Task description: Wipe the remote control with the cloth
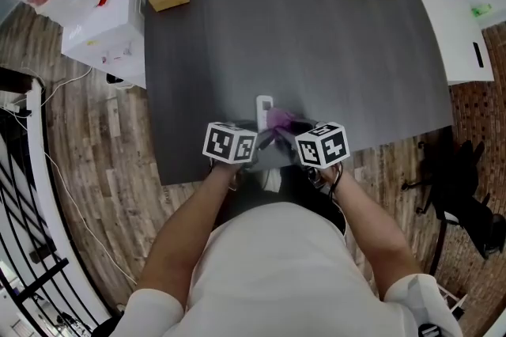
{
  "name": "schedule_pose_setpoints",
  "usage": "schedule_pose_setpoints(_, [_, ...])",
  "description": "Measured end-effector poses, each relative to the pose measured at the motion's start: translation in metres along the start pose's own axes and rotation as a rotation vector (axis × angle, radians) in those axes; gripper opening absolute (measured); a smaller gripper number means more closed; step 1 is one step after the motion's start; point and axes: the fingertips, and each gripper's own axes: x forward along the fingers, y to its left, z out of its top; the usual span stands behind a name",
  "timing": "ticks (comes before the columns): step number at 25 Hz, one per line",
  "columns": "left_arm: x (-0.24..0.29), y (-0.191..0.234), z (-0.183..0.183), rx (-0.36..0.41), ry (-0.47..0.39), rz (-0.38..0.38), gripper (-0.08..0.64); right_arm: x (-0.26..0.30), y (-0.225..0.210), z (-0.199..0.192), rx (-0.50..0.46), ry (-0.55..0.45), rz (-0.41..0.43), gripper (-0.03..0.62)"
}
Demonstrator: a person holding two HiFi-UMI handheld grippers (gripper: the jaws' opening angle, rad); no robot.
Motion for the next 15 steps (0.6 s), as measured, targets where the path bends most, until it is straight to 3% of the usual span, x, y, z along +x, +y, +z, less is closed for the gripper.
schedule_pose_setpoints(5, [0.005, -0.001, -0.002, -0.174, 0.042, -0.081, 0.13, -0.012, -0.009, 0.003, 0.088, -0.072, -0.015, 0.11])
schedule_pose_setpoints(9, [0.006, 0.0, -0.001, -0.191, 0.045, -0.088, 0.126, -0.029, -0.029, 0.007, 0.166, -0.14, -0.054, 0.11])
schedule_pose_setpoints(12, [0.004, -0.004, 0.0, -0.184, 0.031, -0.125, 0.109, -0.037, -0.037, 0.007, 0.125, -0.13, -0.084, 0.11])
schedule_pose_setpoints(15, [-0.011, -0.024, 0.01, -0.242, -0.059, -0.299, 0.098, -0.05, -0.041, 0.021, 0.0, -0.14, -0.128, 0.11])
